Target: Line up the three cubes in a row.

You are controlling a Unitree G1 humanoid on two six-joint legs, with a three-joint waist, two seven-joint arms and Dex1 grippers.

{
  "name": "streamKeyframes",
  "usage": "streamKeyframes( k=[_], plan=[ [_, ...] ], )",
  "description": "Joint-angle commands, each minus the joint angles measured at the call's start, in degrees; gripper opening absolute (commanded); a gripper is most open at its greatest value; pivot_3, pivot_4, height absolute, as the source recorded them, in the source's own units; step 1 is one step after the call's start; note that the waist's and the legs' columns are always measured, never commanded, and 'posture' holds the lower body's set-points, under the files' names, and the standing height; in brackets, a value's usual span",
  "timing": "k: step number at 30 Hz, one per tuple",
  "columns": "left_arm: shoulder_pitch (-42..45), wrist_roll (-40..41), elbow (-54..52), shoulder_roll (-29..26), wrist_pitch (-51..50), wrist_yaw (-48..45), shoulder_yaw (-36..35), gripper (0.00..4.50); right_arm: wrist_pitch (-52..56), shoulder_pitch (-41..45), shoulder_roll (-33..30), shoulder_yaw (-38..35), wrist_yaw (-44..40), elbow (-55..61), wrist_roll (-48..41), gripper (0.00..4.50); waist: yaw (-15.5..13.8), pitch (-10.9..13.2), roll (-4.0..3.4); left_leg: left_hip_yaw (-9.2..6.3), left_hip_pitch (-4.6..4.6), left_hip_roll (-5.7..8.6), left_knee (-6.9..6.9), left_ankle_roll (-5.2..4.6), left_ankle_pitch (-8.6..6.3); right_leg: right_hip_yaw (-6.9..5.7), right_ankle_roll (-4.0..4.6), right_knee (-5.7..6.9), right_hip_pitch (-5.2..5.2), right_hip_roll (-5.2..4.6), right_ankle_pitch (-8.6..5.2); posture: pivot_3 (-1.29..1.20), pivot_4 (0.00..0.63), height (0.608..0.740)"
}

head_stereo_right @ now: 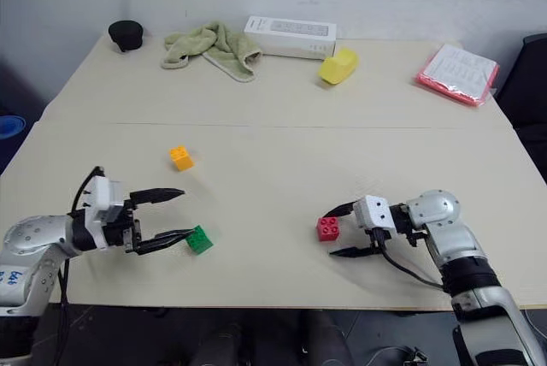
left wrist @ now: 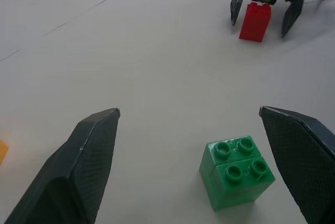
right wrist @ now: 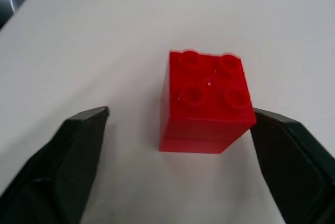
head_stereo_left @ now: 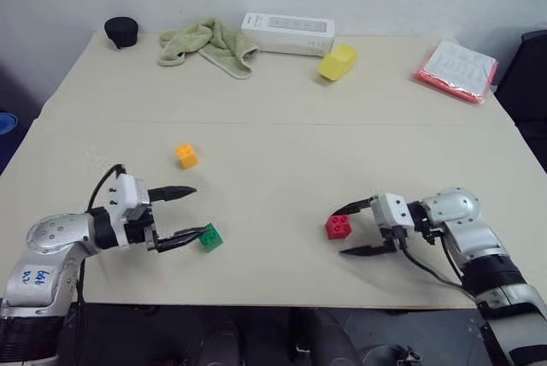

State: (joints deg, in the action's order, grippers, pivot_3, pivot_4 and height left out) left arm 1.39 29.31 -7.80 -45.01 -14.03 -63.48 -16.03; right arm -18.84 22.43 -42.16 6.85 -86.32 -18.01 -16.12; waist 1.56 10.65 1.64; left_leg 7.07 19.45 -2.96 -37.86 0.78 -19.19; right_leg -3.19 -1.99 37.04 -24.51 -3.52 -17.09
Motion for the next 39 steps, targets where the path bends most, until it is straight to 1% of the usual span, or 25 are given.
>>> streamKeyframes(
  k=[1, 4, 5, 6, 8, 9, 11, 13, 16, 18, 19, 20, 22, 24, 26, 28, 31, 35, 37, 39],
  plan=[
    [-4.6, -0.5, 4.6, -3.0, 0.9, -1.4, -5.9, 4.50, 3.5, -7.1, -4.9, -8.5, 2.3, 11.0, -6.5, 4.48, 0.0, 0.0, -0.02, -0.01, -0.01, -0.01, 0.01, 0.00, -0.02, -0.01, 0.00, -0.03, 0.01, 0.00, 0.00, 0.00, 0.150, 0.740],
    [-9.6, -2.1, 13.5, -6.0, 4.3, -3.6, -11.5, 4.50, 8.0, -16.9, -4.5, -17.1, 6.6, 22.3, -16.1, 4.48, 0.2, 0.0, 0.00, -0.03, -0.04, -0.09, 0.04, -0.07, -0.13, -0.05, 0.05, -0.07, 0.01, 0.03, -0.03, 0.00, 0.150, 0.740],
    [-10.9, -2.7, 16.5, -6.8, 5.9, -4.6, -12.4, 4.50, 9.1, -19.8, -4.4, -18.6, 7.2, 25.1, -17.8, 4.48, 0.2, 0.0, 0.00, -0.03, -0.03, -0.11, 0.06, -0.13, -0.19, -0.07, 0.07, -0.06, 0.00, 0.05, -0.04, 0.00, 0.150, 0.740],
    [-11.8, -3.4, 19.5, -7.4, 7.7, -5.3, -13.1, 4.50, 9.4, -22.8, -4.4, -19.8, 7.2, 27.0, -18.5, 4.48, 0.2, 0.0, -0.01, -0.02, -0.07, -0.15, 0.10, -0.16, -0.24, -0.09, 0.10, -0.06, 0.01, 0.06, -0.05, 0.00, 0.150, 0.740],
    [-13.7, -4.4, 23.5, -7.8, 9.6, -4.9, -14.8, 4.50, 3.9, -27.3, -2.1, -22.0, 7.6, 26.5, -16.8, 4.48, 0.0, 0.0, 0.03, -0.03, -0.16, -0.14, 0.18, -0.17, -0.26, -0.12, 0.13, -0.06, 0.03, 0.06, -0.07, 0.00, 0.150, 0.740],
    [-14.3, -4.5, 24.5, -7.9, 9.9, -4.6, -15.5, 4.50, 2.5, -29.1, -1.5, -22.8, 5.9, 26.0, -17.7, 4.48, 0.0, 0.0, 0.07, -0.05, -0.16, -0.14, 0.18, -0.18, -0.26, -0.15, 0.13, -0.07, 0.05, 0.05, -0.07, 0.00, 0.150, 0.740],
    [-15.7, -3.6, 23.7, -7.5, 9.1, -4.9, -16.2, 4.50, 4.0, -31.8, -1.8, -23.7, 5.0, 25.9, -19.0, 4.48, -0.2, 0.0, 0.07, -0.06, -0.14, -0.11, 0.18, -0.24, -0.30, -0.16, 0.13, -0.09, 0.08, 0.01, -0.07, 0.00, 0.150, 0.740],
    [-16.7, -2.1, 20.5, -6.7, 7.8, -5.5, -15.9, 4.50, 4.7, -32.4, -1.2, -24.2, 6.1, 26.5, -19.9, 4.48, -0.3, 0.0, 0.08, -0.08, -0.13, -0.10, 0.18, -0.28, -0.32, -0.17, 0.13, -0.13, 0.09, -0.03, -0.07, 0.00, 0.150, 0.740],
    [-18.6, 4.7, 10.8, -6.5, -3.1, -7.3, -14.2, 4.50, 4.0, -32.5, -0.3, -23.9, 6.7, 27.6, -19.7, 4.48, -0.3, 0.0, 0.09, -0.11, -0.13, -0.10, 0.19, -0.29, -0.32, -0.17, 0.13, -0.11, 0.10, -0.08, -0.06, 0.00, 0.150, 0.740],
    [-18.0, 5.0, 4.2, -4.0, -3.3, -4.8, -12.0, 4.50, 4.0, -32.1, 0.1, -23.3, 6.6, 28.4, -19.7, 4.48, -0.2, 0.0, 0.02, -0.13, -0.14, -0.10, 0.23, -0.27, -0.32, -0.17, 0.14, -0.12, 0.10, -0.08, -0.07, 0.00, 0.150, 0.740],
    [-16.6, 5.0, -0.5, -0.9, -3.0, -1.2, -9.8, 4.50, 4.1, -31.7, 0.5, -23.0, 6.7, 29.2, -20.0, 4.48, -0.2, 0.0, -0.11, -0.13, -0.14, -0.10, 0.25, -0.26, -0.32, -0.17, 0.14, -0.13, 0.10, -0.08, -0.07, 0.00, 0.150, 0.740],
    [-15.2, 3.2, -4.5, 2.6, -1.4, 2.6, -6.9, 4.50, 4.1, -31.3, 0.9, -22.5, 6.8, 29.9, -20.2, 4.48, -0.3, -0.1, -0.21, -0.12, -0.14, -0.07, 0.26, -0.26, -0.31, -0.15, 0.14, -0.14, 0.10, -0.08, -0.07, 0.00, 0.150, 0.740],
    [-14.0, 0.6, -9.0, 7.1, 0.2, 7.0, -3.0, 4.50, 4.2, -31.2, 1.3, -21.8, 6.8, 30.4, -19.8, 4.48, -0.4, -0.1, -0.21, -0.11, -0.17, 0.00, 0.28, -0.29, -0.30, -0.10, 0.10, -0.13, 0.14, -0.10, -0.05, 0.00, 0.150, 0.740],
    [-13.6, -2.8, -9.4, 10.3, 1.7, 10.2, -0.2, 4.50, 4.5, -30.9, 1.6, -21.5, 7.1, 30.2, -19.3, 4.48, -0.3, -0.1, -0.04, -0.11, -0.16, -0.01, 0.25, -0.24, -0.27, -0.10, 0.07, -0.12, 0.15, 0.01, -0.03, 0.00, 0.150, 0.740],
    [-12.9, -6.6, -8.4, 13.7, 2.4, 14.9, 3.5, 4.50, 4.7, -30.6, 1.9, -21.0, 7.5, 30.0, -18.9, 4.48, 0.1, -0.1, -0.04, -0.10, -0.21, -0.04, 0.27, -0.17, -0.25, -0.09, 0.07, -0.12, 0.16, 0.08, -0.03, 0.00, 0.150, 0.740],
    [-12.4, -9.3, -7.7, 15.8, 3.2, 17.9, 6.0, 4.50, 4.9, -30.7, 1.9, -20.7, 7.7, 30.2, -18.7, 4.48, 0.0, -0.1, -0.05, -0.05, -0.25, -0.01, 0.29, -0.19, -0.24, -0.04, 0.07, -0.09, 0.16, 0.08, -0.03, 0.00, 0.150, 0.740],
    [-12.6, -11.2, -8.2, 17.1, 4.3, 19.3, 8.1, 3.92, 5.2, -31.2, 1.9, -20.6, 7.9, 30.8, -18.5, 4.50, -0.1, -0.1, -0.01, -0.08, -0.23, 0.00, 0.26, -0.20, -0.23, -0.05, 0.06, -0.11, 0.17, 0.08, -0.03, 0.00, 0.150, 0.740],
    [-13.0, -9.8, -7.1, 15.2, 4.7, 17.4, 6.9, 2.69, 5.4, -32.4, 1.5, -21.1, 8.1, 31.2, -18.4, 4.50, -0.2, -0.1, -0.01, -0.09, -0.23, 0.00, 0.27, -0.23, -0.24, -0.05, 0.06, -0.12, 0.18, 0.06, -0.03, 0.00, 0.150, 0.740],
    [-11.5, -9.7, -5.8, 13.7, 4.5, 16.4, 6.6, 2.03, 5.1, -32.7, 1.6, -21.3, 8.5, 31.1, -18.1, 4.50, -0.2, -0.1, -0.01, -0.09, -0.23, 0.00, 0.27, -0.24, -0.24, -0.05, 0.06, -0.12, 0.18, 0.06, -0.03, 0.00, 0.150, 0.740],
    [-9.5, -9.4, -5.1, 12.2, 3.1, 15.0, 7.7, 1.49, 5.0, -33.1, 1.7, -21.6, 9.0, 31.2, -17.9, 4.50, -0.2, -0.1, -0.02, -0.09, -0.24, 0.01, 0.26, -0.26, -0.23, -0.05, 0.06, -0.11, 0.18, 0.06, -0.03, 0.00, 0.150, 0.740]
  ],
)
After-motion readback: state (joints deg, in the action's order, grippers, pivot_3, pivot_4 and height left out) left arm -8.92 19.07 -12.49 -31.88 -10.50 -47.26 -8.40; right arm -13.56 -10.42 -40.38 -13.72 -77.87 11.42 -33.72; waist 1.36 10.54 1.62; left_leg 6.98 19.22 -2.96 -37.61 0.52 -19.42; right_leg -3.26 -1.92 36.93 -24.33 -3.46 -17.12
